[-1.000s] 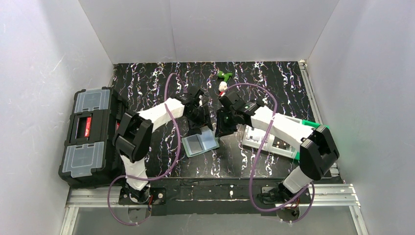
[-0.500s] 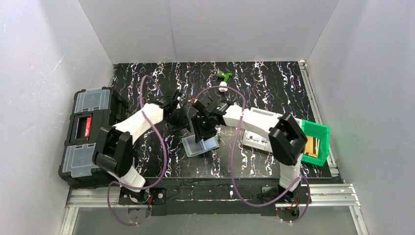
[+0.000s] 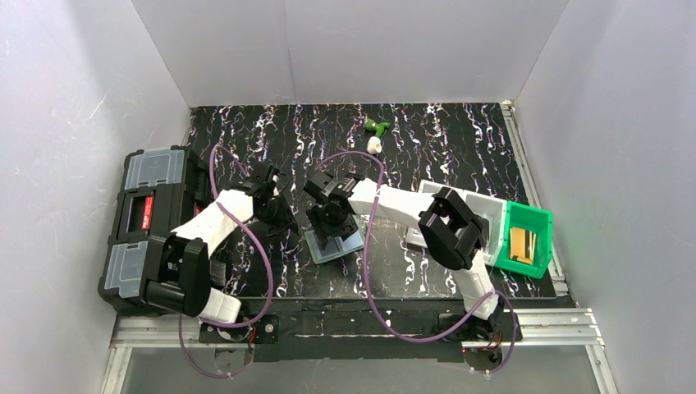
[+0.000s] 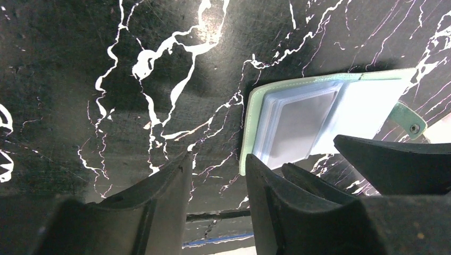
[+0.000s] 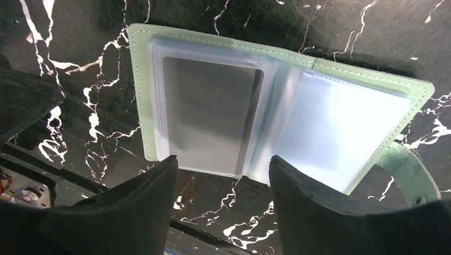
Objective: Take the credit cards out of the card holder
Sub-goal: Open the card holder at the center of the board.
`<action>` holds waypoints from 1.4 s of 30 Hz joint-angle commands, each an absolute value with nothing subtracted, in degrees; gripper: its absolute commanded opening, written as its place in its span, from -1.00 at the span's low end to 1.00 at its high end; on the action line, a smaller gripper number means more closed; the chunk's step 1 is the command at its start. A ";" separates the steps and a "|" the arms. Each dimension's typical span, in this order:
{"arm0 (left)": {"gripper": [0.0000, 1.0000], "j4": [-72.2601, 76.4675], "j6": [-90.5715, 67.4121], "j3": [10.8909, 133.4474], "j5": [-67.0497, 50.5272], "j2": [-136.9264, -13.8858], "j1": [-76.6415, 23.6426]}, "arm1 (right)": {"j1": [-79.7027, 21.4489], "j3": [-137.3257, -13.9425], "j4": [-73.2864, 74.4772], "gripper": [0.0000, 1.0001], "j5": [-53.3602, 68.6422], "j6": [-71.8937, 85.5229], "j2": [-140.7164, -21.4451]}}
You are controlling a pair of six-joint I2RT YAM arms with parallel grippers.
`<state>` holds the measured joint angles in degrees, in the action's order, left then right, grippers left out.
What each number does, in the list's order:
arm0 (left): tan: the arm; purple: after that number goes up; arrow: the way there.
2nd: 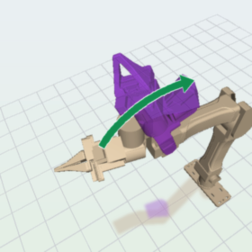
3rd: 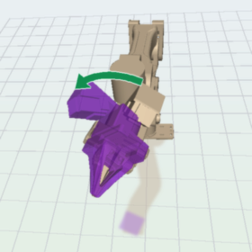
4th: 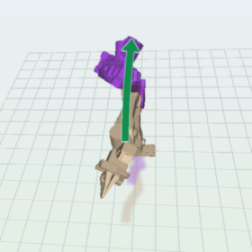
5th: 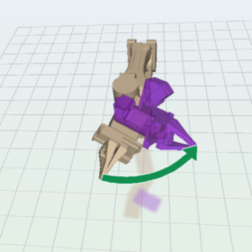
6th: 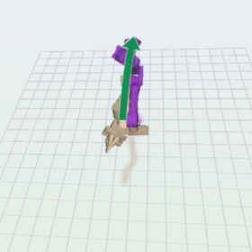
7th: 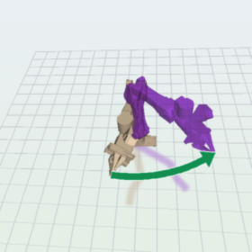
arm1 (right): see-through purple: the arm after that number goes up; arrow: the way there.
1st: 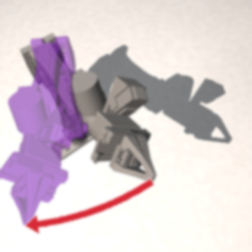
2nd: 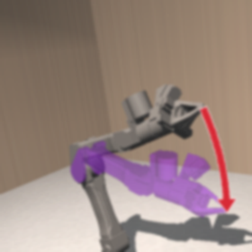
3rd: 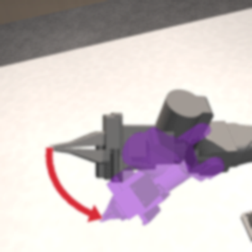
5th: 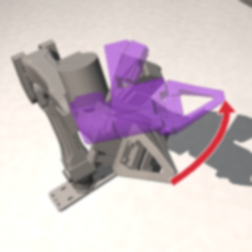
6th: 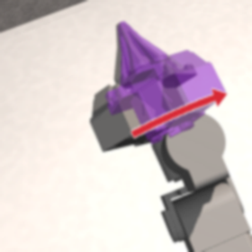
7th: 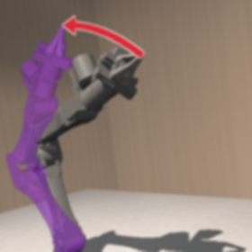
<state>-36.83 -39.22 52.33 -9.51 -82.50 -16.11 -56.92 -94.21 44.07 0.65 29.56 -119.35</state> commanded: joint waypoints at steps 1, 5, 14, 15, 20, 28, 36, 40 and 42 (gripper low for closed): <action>-0.21 -37.02 -38.11 51.54 -10.97 -80.64 -15.63 | -57.89 -97.80 46.20 0.42 -1.75 28.81 -120.00; -0.22 -36.64 -38.17 51.18 -11.50 -80.92 -15.41 | -58.33 -99.71 47.34 0.46 -2.10 28.75 -121.92; -0.23 -36.82 -37.65 50.13 -11.96 -79.99 -13.80 | -58.97 -103.80 49.18 0.47 -1.64 28.71 -126.38; -0.23 -36.89 -37.55 50.09 -11.98 -79.84 -13.72 | -59.04 -104.15 49.29 0.46 -1.63 28.70 -126.69; -0.24 -36.69 -37.10 49.92 -12.96 -79.92 -13.56 | -59.08 -104.68 50.16 0.22 -1.75 29.15 -127.17; -0.28 -35.72 -35.90 50.52 -16.87 -81.50 -13.77 | -57.80 -99.01 45.78 -0.47 4.67 31.18 -123.80; -0.32 -35.36 -36.72 51.70 -17.49 -82.65 -17.08 | -53.43 -90.02 38.19 -0.78 15.44 35.37 -120.20; -0.34 -34.11 -37.93 50.94 -17.32 -83.19 -19.51 | -51.21 -85.90 34.62 -0.84 20.76 37.99 -119.66; -0.34 -33.66 -38.41 51.00 -17.39 -83.97 -20.73 | -50.69 -84.92 33.76 -0.85 21.54 38.34 -119.49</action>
<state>-34.04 -37.54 50.41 -16.38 -83.22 -18.61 -51.72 -87.78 37.12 17.02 36.19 -120.88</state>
